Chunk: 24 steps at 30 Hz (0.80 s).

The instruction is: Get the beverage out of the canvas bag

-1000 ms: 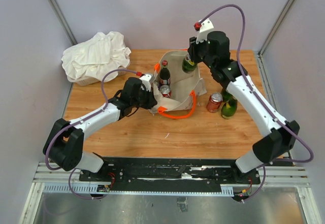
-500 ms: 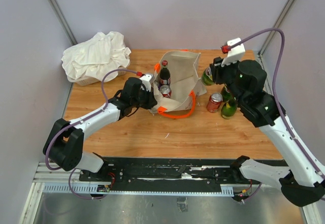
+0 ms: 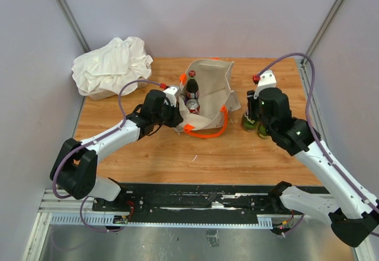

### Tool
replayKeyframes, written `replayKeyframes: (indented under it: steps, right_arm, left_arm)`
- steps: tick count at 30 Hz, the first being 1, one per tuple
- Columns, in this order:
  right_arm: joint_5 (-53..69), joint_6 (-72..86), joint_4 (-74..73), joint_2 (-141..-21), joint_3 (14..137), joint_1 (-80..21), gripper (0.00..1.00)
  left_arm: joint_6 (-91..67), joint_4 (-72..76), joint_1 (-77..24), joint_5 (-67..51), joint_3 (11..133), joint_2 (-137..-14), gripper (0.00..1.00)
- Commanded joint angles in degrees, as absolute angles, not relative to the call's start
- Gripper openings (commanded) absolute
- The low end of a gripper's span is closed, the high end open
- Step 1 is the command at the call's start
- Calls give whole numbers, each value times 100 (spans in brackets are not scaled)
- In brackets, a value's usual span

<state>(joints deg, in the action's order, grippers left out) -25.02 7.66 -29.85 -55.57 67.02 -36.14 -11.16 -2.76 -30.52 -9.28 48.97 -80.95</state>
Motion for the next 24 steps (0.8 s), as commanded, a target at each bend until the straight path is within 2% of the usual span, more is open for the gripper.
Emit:
replayKeyframes:
  steps: [1, 9, 24]
  right_arm:
    - [-2626, 1284, -2270, -5298, 6119, -3708, 1]
    - [-2660, 1437, -1297, -5247, 4992, -3700, 1]
    - [-3108, 1682, -352, -5352, 3927, -3619, 1]
  left_arm:
    - [-992, -409, -3023, -653, 4941, -8049, 14]
    - [-1037, -437, -3025, -643, 4905, -8082, 14]
    - [-1124, -390, -3024, -568, 4923, -8178, 14]
